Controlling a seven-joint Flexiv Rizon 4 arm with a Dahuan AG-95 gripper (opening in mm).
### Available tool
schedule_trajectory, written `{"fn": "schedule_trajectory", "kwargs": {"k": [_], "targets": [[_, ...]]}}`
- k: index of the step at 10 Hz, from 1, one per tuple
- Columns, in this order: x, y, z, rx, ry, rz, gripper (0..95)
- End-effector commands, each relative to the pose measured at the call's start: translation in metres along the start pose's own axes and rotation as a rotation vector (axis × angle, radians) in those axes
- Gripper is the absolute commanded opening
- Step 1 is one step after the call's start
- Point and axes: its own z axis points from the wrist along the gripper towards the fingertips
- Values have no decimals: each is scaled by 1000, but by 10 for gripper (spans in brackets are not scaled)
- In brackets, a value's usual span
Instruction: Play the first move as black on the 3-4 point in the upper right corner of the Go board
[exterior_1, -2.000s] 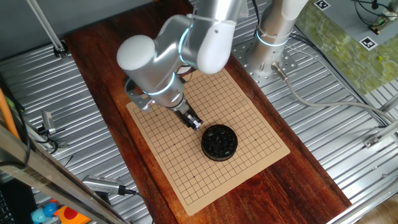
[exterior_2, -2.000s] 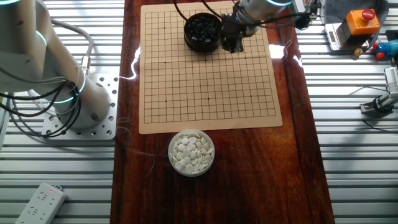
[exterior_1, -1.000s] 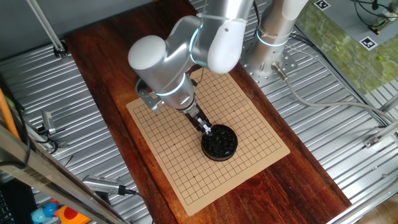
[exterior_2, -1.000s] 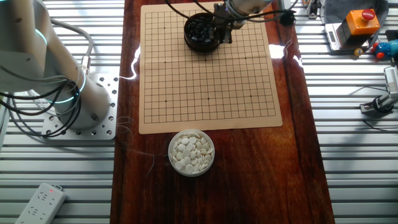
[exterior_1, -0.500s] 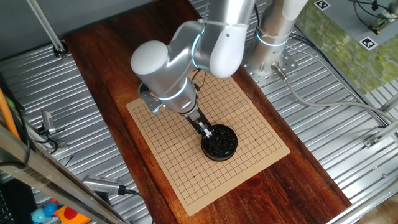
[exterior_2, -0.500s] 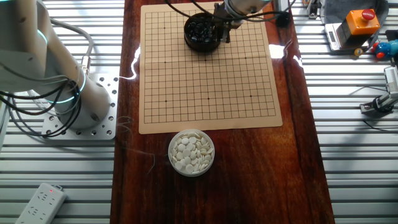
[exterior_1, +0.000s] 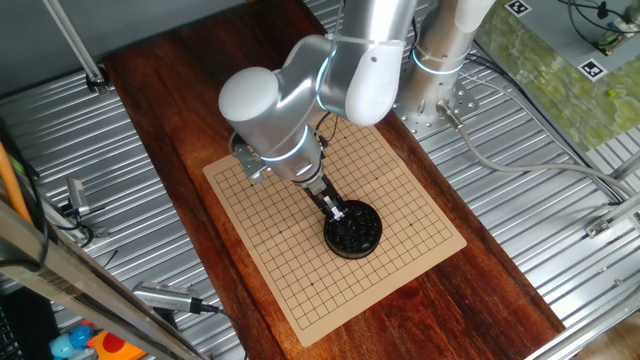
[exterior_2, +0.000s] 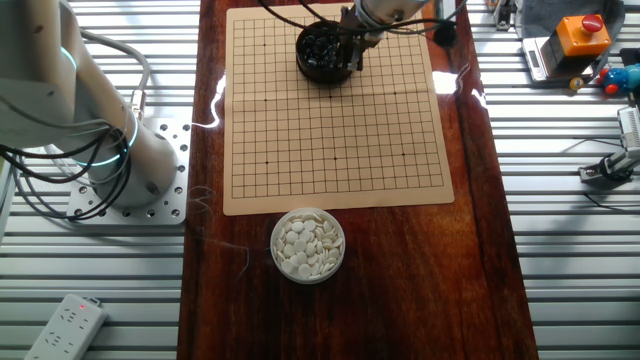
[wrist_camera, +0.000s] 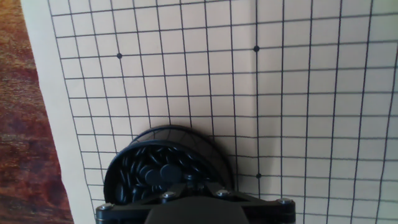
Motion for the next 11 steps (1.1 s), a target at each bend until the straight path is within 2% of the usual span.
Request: {"fn": "schedule_trajectory", "kwargs": {"k": [1,2,5,8,10,11], "targets": [[0,-1,1,-11,-5,4,190],[0,0,1,-26,-4,16,380],[-2,1,2,-47,-10,28,380],[-4,2,4,-48,-14,26,380],[-4,1,8,-45,-22,29,0],[-3,0,10,-43,-28,27,0]]}}
